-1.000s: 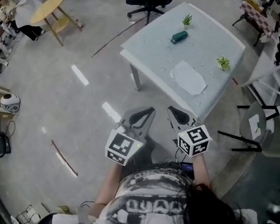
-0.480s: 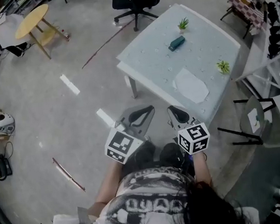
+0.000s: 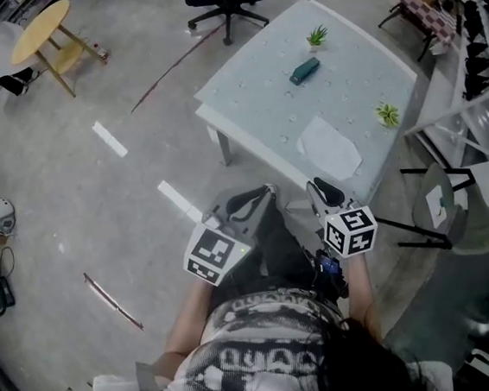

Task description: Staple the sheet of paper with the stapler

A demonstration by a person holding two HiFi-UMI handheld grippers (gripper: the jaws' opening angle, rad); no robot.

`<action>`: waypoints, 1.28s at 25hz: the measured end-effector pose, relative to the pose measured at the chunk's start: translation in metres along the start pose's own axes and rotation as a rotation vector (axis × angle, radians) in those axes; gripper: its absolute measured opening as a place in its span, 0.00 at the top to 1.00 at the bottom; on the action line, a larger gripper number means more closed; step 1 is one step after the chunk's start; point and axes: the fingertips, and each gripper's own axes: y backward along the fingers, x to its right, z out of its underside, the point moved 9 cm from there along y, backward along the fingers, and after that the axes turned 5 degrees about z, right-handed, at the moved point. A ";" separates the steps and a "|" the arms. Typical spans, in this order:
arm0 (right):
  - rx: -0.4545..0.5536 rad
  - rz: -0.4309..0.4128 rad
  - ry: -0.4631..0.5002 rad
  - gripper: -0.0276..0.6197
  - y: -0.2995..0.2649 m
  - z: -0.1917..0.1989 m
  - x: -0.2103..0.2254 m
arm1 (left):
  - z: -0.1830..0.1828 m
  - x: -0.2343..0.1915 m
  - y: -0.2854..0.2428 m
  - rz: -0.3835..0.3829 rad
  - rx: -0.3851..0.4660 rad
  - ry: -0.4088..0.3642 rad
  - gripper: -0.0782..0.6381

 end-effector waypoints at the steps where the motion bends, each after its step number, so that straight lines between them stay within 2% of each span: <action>1: -0.011 0.009 0.007 0.85 -0.005 0.000 0.009 | 0.000 -0.003 -0.003 0.000 -0.004 -0.001 0.88; 9: -0.118 0.079 0.097 0.80 -0.068 -0.010 0.101 | -0.013 -0.043 -0.044 -0.008 -0.031 -0.018 0.88; 13: -0.200 0.081 0.145 0.76 -0.113 -0.014 0.145 | -0.026 -0.072 -0.077 -0.006 -0.061 -0.038 0.88; 16: -0.292 0.041 0.216 0.70 -0.146 -0.014 0.173 | -0.036 -0.089 -0.101 -0.001 -0.079 -0.052 0.88; 21: -0.466 -0.052 0.395 0.63 -0.188 -0.004 0.203 | -0.045 -0.113 -0.131 -0.013 -0.107 -0.042 0.88; 25: -0.470 -0.163 0.452 0.63 -0.200 -0.005 0.205 | -0.043 -0.126 -0.151 -0.009 -0.152 -0.032 0.88; 27: -0.491 -0.206 0.468 0.68 -0.200 -0.007 0.203 | -0.041 -0.131 -0.159 -0.009 -0.170 -0.028 0.88; 32: -0.539 -0.270 0.489 0.70 -0.207 -0.009 0.212 | -0.040 -0.135 -0.177 -0.005 -0.188 -0.018 0.88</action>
